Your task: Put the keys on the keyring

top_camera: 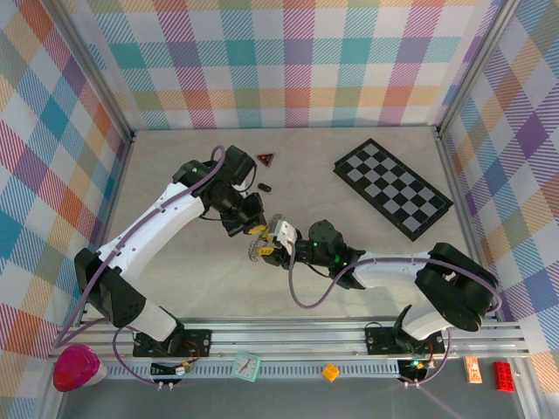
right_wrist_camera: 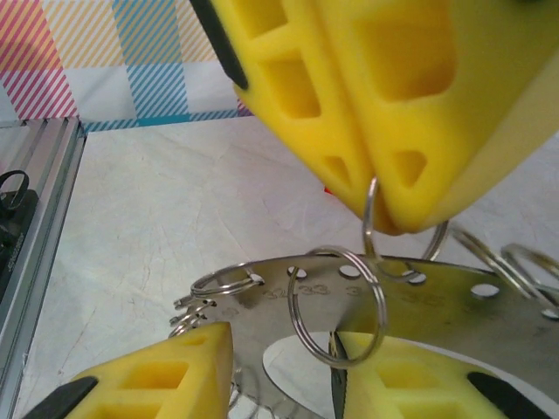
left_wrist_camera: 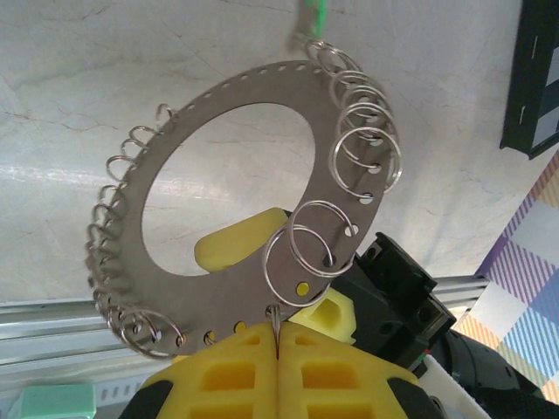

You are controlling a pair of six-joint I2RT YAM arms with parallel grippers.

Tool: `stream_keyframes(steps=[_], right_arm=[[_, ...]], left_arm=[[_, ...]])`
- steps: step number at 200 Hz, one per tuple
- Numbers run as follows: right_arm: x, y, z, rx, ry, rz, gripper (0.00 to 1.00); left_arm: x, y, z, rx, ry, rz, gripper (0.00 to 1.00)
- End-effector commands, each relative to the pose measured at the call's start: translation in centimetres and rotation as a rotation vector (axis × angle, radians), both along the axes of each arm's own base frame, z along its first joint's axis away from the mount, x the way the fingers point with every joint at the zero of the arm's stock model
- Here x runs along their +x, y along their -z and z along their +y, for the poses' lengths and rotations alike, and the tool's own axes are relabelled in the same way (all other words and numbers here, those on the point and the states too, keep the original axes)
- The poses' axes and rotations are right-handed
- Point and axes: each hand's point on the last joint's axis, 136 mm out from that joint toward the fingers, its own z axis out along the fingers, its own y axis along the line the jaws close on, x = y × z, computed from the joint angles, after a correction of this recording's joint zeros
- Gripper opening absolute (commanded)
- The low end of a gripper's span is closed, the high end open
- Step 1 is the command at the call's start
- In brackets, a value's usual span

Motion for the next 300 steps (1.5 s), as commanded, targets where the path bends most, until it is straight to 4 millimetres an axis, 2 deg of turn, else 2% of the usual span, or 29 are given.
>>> stream_keyframes(steps=[1, 22, 83, 153, 176, 210, 228, 249, 271, 300], right_arm=[[-0.6, -2.4, -0.2, 0.074, -0.021, -0.040, 0.34], [-1.2, -2.5, -0.4, 0.056, -0.035, -0.054, 0.34], [-0.9, -2.6, -1.4, 0.015, 0.019, -0.068, 0.35], [-3.4, -3.2, 0.9, 0.059, -0.122, -0.067, 0.37], [-3.9, -2.5, 1.2, 0.042, -0.152, -0.046, 0.37], [-3.0, -2.1, -1.1, 0.032, -0.046, -0.089, 0.36], [-2.4, -0.8, -2.1, -0.028, 0.003, -0.098, 0.33], [-0.9, 0.8, -3.2, -0.086, 0.100, -0.127, 0.27], [0.0, 0.1, -3.5, -0.072, 0.150, -0.180, 0.21], [0.1, -1.4, -3.6, -0.036, 0.161, -0.244, 0.17]], left_arm=[[-0.3, -0.6, 0.0, -0.039, -0.030, 0.013, 0.00], [-0.2, -0.4, -0.1, -0.038, -0.032, 0.016, 0.00], [-0.1, -0.1, 0.0, -0.034, -0.039, 0.016, 0.00], [0.2, 0.1, -0.6, -0.060, -0.062, 0.025, 0.00], [0.4, 0.1, -1.0, -0.083, -0.069, 0.032, 0.00], [0.6, 0.5, -1.3, -0.097, -0.080, 0.049, 0.00], [0.5, 0.5, -1.3, -0.106, -0.091, 0.063, 0.00], [0.5, 0.5, -1.3, -0.113, -0.106, 0.073, 0.00], [0.2, 0.6, -1.5, -0.128, -0.120, 0.097, 0.00], [-0.2, 0.7, -1.4, -0.129, -0.129, 0.120, 0.00]])
